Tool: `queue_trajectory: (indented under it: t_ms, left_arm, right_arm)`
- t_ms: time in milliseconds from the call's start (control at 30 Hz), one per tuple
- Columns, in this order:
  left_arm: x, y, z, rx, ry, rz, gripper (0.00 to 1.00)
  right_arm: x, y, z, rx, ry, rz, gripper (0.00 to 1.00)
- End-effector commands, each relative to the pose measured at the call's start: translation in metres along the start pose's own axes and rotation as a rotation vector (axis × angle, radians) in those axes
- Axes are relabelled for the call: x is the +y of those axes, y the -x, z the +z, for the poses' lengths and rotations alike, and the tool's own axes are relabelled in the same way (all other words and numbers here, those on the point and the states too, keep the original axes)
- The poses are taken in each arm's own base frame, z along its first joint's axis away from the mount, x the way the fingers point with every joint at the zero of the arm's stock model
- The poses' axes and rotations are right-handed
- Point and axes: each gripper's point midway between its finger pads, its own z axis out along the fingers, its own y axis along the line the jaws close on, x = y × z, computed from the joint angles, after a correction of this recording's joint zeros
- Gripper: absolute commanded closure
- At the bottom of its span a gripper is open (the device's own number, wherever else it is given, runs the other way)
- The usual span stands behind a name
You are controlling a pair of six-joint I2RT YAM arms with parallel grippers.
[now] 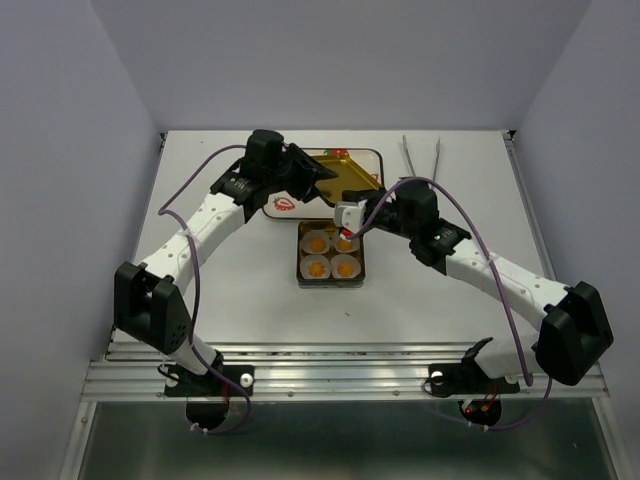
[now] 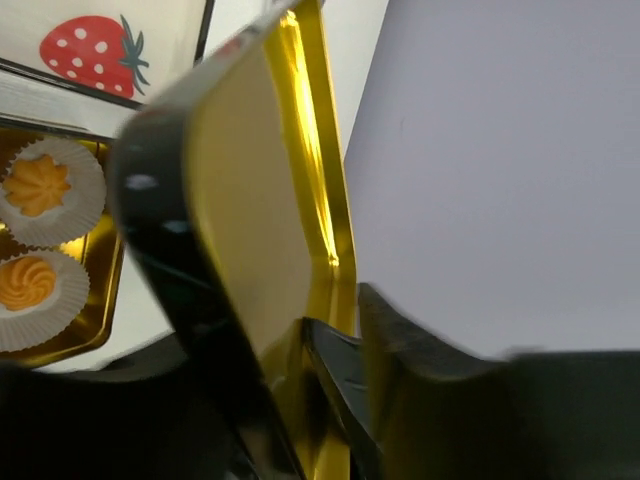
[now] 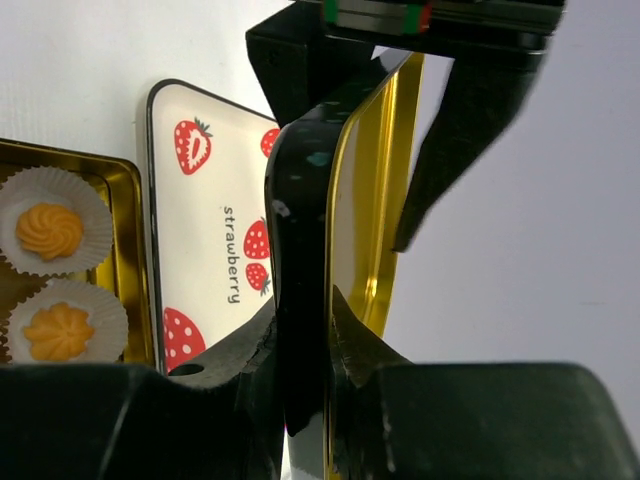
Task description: Pack the cookies
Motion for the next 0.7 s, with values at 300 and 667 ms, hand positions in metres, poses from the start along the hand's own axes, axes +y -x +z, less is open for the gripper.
queue_trajectory:
  t_ms: [300, 667]
  left_arm:
    - [-0.046, -0.002, -0.037, -0.056, -0.19, 0.104, 0.01]
    - [-0.059, -0.002, -0.065, -0.114, -0.259, 0.361, 0.01]
  right_arm:
    - [-0.007, 0.024, -0.009, -0.09, -0.049, 0.045, 0.99]
    - [-0.025, 0.029, -0.009, -0.105, -0.101, 0.289, 0.99]
